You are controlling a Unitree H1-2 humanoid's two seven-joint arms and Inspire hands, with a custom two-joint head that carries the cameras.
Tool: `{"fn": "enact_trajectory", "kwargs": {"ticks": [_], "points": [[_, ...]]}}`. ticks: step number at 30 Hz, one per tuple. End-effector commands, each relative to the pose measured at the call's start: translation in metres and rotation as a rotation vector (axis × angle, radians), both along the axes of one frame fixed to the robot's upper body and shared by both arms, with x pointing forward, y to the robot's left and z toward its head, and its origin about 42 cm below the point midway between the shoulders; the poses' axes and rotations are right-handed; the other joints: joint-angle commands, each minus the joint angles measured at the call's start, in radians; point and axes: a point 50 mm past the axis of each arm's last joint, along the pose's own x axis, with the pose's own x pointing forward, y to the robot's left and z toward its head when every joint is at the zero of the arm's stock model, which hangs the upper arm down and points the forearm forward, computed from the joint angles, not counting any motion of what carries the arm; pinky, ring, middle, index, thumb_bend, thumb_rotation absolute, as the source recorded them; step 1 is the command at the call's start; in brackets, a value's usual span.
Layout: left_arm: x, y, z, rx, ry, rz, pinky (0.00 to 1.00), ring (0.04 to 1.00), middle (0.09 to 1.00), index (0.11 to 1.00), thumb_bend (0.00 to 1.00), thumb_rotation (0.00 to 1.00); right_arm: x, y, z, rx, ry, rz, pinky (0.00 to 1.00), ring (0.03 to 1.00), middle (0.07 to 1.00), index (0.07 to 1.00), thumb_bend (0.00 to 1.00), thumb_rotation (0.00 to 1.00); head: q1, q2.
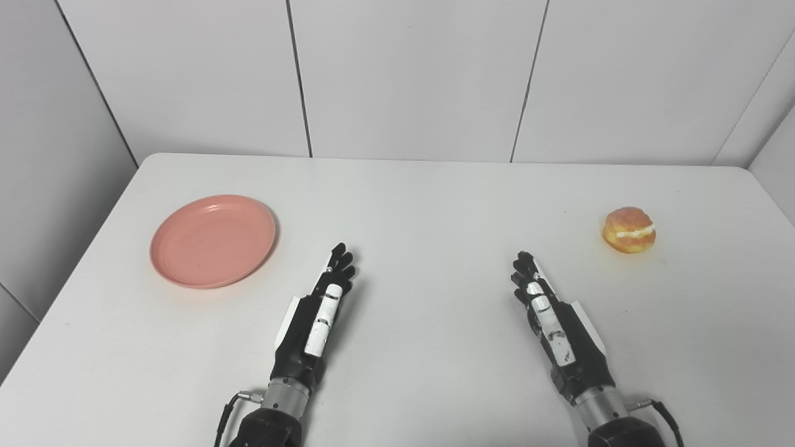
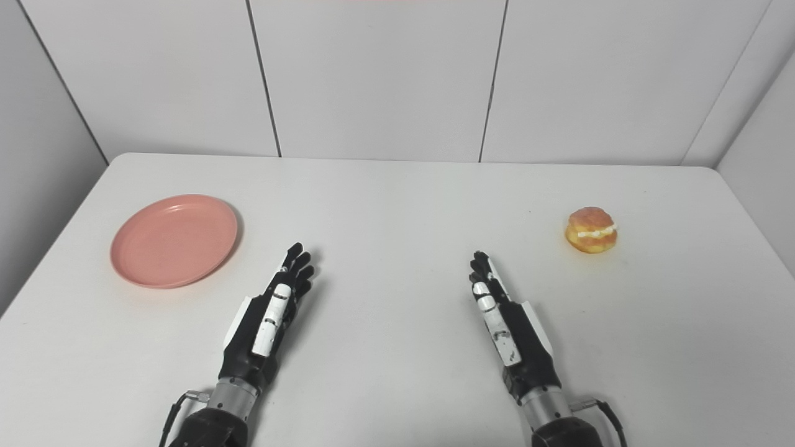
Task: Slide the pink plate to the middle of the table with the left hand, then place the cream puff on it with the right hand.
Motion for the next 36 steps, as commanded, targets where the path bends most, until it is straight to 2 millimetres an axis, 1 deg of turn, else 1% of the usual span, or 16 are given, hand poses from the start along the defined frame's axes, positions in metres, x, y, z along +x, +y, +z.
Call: {"fn": "enact_trajectory", "kwargs": {"ticks": [1, 10, 23, 25, 28, 32, 33, 34, 35, 36], "points": [[-0.008, 0.005, -0.006, 0.008, 0.044, -0.002, 0.99, 0.974, 0.994, 0.997, 0.46, 1.00, -0.001, 0.005, 0.003, 0.009, 0.014, 0.028, 1.00, 1.000, 1.000, 1.000, 0.31, 1.00, 0.001, -0.001], [-0.008, 0.005, -0.007, 0.011, 0.044, 0.001, 0.99, 0.976, 0.992, 0.994, 0.46, 1.00, -0.001, 0.006, 0.005, 0.017, 0.009, 0.025, 1.00, 1.000, 1.000, 1.000, 0.21, 1.00, 0.004, -0.001], [-0.006, 0.005, -0.009, 0.011, 0.049, 0.012, 0.98, 0.969, 0.986, 0.987, 0.45, 1.00, -0.001, 0.005, 0.004, 0.016, 0.016, 0.022, 1.00, 1.000, 1.000, 1.000, 0.20, 1.00, 0.006, -0.003], [-0.006, 0.005, -0.009, 0.007, 0.051, 0.011, 0.98, 0.970, 0.987, 0.988, 0.45, 1.00, -0.001, 0.005, 0.003, 0.016, 0.017, 0.022, 1.00, 1.000, 1.000, 1.000, 0.20, 1.00, 0.011, -0.009], [-0.007, 0.003, -0.010, 0.002, 0.052, 0.009, 0.98, 0.969, 0.986, 0.989, 0.45, 1.00, -0.001, 0.003, 0.001, 0.016, 0.014, 0.022, 1.00, 1.000, 1.000, 1.000, 0.21, 1.00, 0.039, -0.024], [-0.006, -0.002, -0.015, -0.002, 0.052, 0.008, 0.98, 0.966, 0.983, 0.985, 0.45, 1.00, 0.000, 0.000, -0.001, 0.015, 0.009, 0.018, 1.00, 1.000, 1.000, 1.000, 0.21, 1.00, 0.085, -0.049], [-0.006, -0.004, -0.016, -0.005, 0.055, 0.010, 0.98, 0.965, 0.982, 0.983, 0.46, 1.00, 0.000, -0.002, -0.002, 0.015, 0.008, 0.017, 1.00, 1.000, 1.000, 1.000, 0.21, 1.00, 0.108, -0.064], [-0.006, -0.005, -0.018, -0.007, 0.057, 0.012, 0.97, 0.963, 0.981, 0.981, 0.46, 1.00, 0.000, -0.004, -0.002, 0.014, 0.005, 0.018, 1.00, 1.000, 1.000, 1.000, 0.21, 1.00, 0.113, -0.067], [-0.005, -0.008, -0.020, -0.011, 0.058, 0.014, 0.97, 0.961, 0.979, 0.979, 0.46, 1.00, 0.000, -0.006, -0.003, 0.012, 0.002, 0.019, 1.00, 1.000, 1.000, 1.000, 0.21, 1.00, 0.137, -0.080], [-0.005, -0.010, -0.021, -0.013, 0.058, 0.016, 0.97, 0.958, 0.978, 0.977, 0.46, 1.00, 0.000, -0.007, -0.004, 0.011, 0.001, 0.020, 1.00, 1.000, 1.000, 1.000, 0.21, 1.00, 0.143, -0.083]]}}
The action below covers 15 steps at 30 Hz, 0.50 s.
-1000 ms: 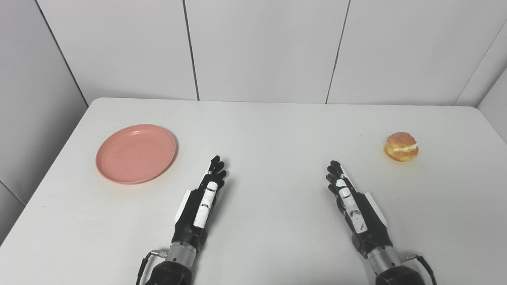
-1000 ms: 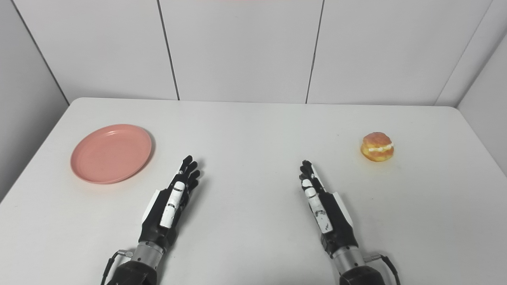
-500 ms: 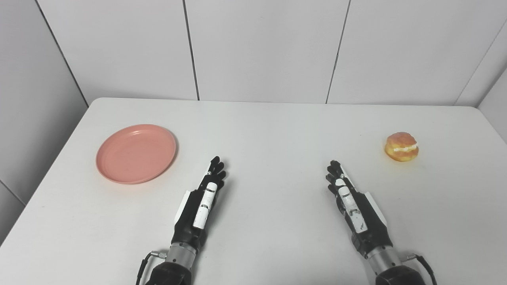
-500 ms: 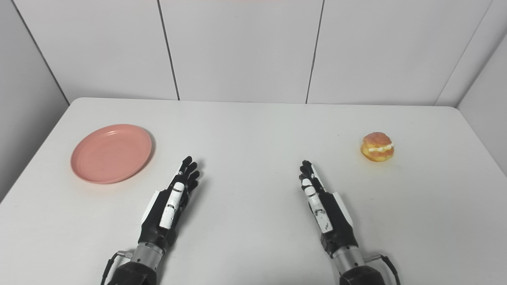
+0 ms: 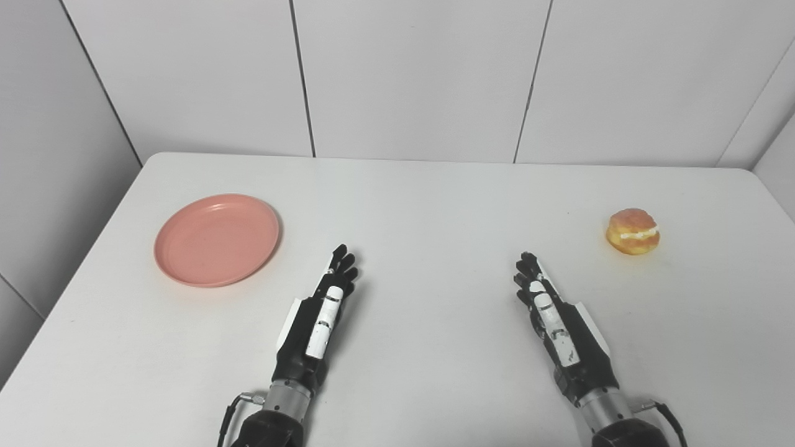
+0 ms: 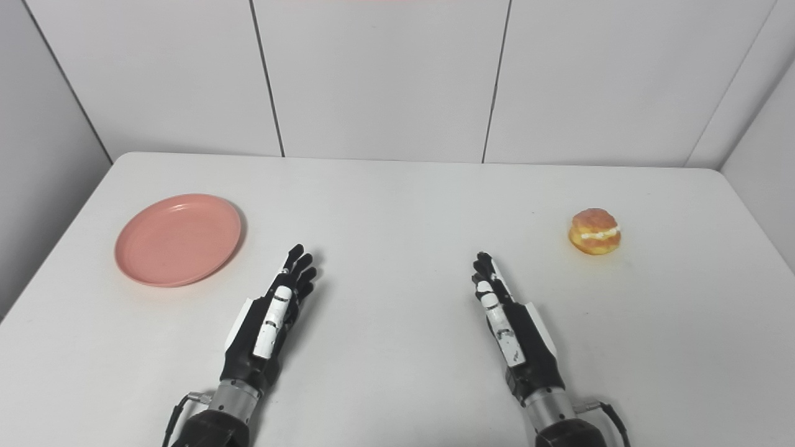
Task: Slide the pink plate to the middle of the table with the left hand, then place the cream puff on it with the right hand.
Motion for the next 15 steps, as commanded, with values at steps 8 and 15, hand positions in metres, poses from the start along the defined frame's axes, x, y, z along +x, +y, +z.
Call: {"fn": "enact_trajectory", "kwargs": {"ticks": [8, 15], "points": [[0.000, -0.023, -0.026, 0.022, 0.066, 0.011, 0.95, 0.952, 0.974, 0.972, 0.47, 1.00, 0.001, -0.017, -0.010, 0.008, -0.017, 0.028, 1.00, 1.000, 1.000, 1.000, 0.20, 1.00, 0.157, -0.083], [0.003, -0.039, -0.032, 0.036, 0.084, 0.024, 0.94, 0.947, 0.967, 0.964, 0.45, 1.00, 0.003, -0.025, -0.013, 0.022, -0.024, 0.044, 1.00, 1.000, 1.000, 1.000, 0.14, 1.00, 0.246, -0.140]]}}
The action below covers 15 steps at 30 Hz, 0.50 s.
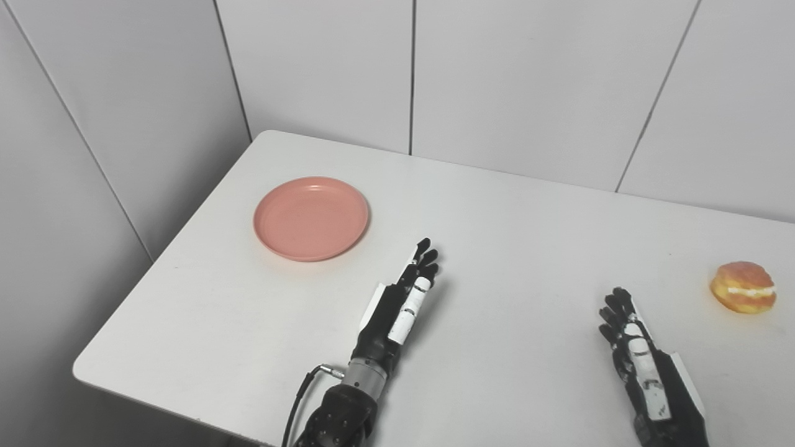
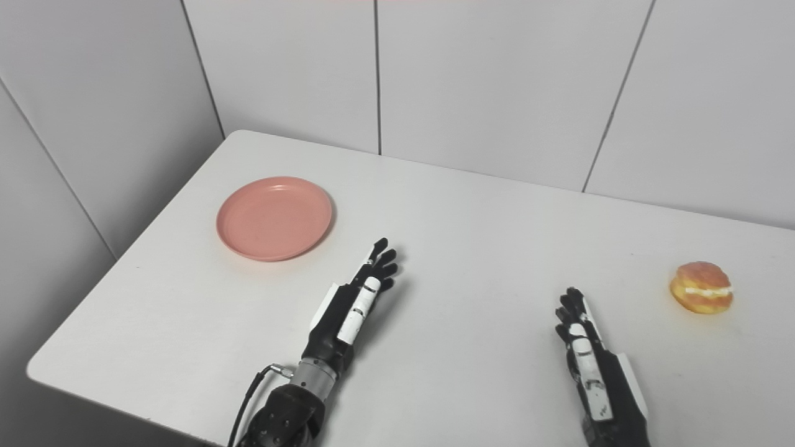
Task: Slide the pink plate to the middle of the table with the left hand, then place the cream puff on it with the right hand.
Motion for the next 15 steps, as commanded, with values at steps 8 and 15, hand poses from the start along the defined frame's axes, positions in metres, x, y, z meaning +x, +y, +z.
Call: {"fn": "enact_trajectory", "kwargs": {"ticks": [8, 15], "points": [[-0.0110, -0.0202, -0.0297, 0.019, 0.105, -0.014, 0.94, 0.955, 0.965, 0.963, 0.46, 1.00, -0.0005, -0.0055, 0.0022, 0.016, 0.006, 0.015, 1.00, 1.000, 1.000, 1.000, 0.06, 1.00, 0.035, -0.019], [-0.0120, -0.0187, -0.0292, 0.018, 0.109, -0.015, 0.95, 0.960, 0.968, 0.966, 0.46, 1.00, -0.0028, -0.0026, 0.0070, 0.002, 0.003, 0.018, 1.00, 1.000, 1.000, 1.000, 0.07, 1.00, 0.025, -0.014]]}}
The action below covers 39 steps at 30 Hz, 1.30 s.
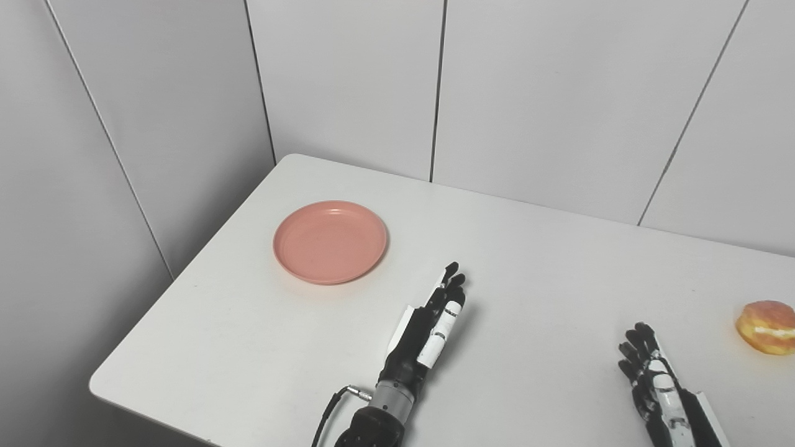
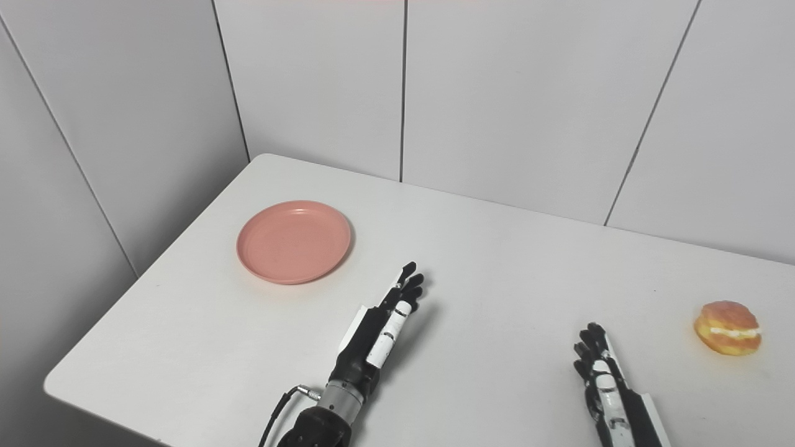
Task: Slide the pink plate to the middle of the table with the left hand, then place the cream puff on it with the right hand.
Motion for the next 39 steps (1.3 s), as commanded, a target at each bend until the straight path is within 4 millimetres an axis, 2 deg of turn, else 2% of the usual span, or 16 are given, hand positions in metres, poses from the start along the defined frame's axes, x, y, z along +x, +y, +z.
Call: {"fn": "enact_trajectory", "kwargs": {"ticks": [1, 11, 20, 24, 28, 35, 39], "points": [[-0.015, -0.009, -0.029, -0.007, 0.112, -0.016, 0.95, 0.960, 0.968, 0.966, 0.46, 1.00, -0.002, 0.000, 0.003, -0.018, 0.011, 0.007, 1.00, 1.000, 1.000, 1.000, 0.07, 1.00, -0.003, 0.003], [-0.017, 0.001, -0.026, -0.036, 0.099, -0.012, 0.94, 0.950, 0.965, 0.964, 0.45, 1.00, -0.005, 0.011, 0.007, -0.017, -0.002, 0.002, 1.00, 1.000, 1.000, 1.000, 0.02, 1.00, -0.021, 0.012], [-0.014, 0.009, -0.016, -0.039, 0.084, -0.022, 0.94, 0.946, 0.964, 0.962, 0.45, 1.00, -0.005, 0.016, 0.007, -0.010, 0.003, 0.002, 1.00, 1.000, 1.000, 1.000, 0.05, 1.00, -0.023, 0.013], [-0.010, 0.012, -0.004, -0.057, 0.058, -0.032, 0.93, 0.938, 0.957, 0.949, 0.45, 1.00, -0.005, 0.018, 0.007, -0.001, -0.004, 0.000, 1.00, 1.000, 1.000, 1.000, 0.05, 1.00, -0.026, 0.018], [-0.008, 0.020, 0.020, -0.040, -0.003, -0.051, 0.93, 0.931, 0.948, 0.945, 0.43, 1.00, -0.006, 0.019, 0.009, 0.001, -0.001, -0.007, 1.00, 1.000, 1.000, 1.000, 0.05, 1.00, -0.028, 0.022], [-0.008, 0.035, 0.056, -0.037, -0.075, -0.070, 0.96, 0.937, 0.951, 0.944, 0.50, 1.00, -0.006, 0.021, 0.009, 0.010, -0.001, -0.008, 1.00, 1.000, 1.000, 1.000, 0.07, 1.00, -0.023, 0.028], [-0.009, 0.041, 0.070, -0.050, -0.105, -0.073, 0.93, 0.927, 0.951, 0.949, 0.50, 1.00, -0.005, 0.023, 0.009, 0.009, -0.005, -0.008, 1.00, 1.000, 1.000, 1.000, 0.07, 1.00, -0.022, 0.030]]}}
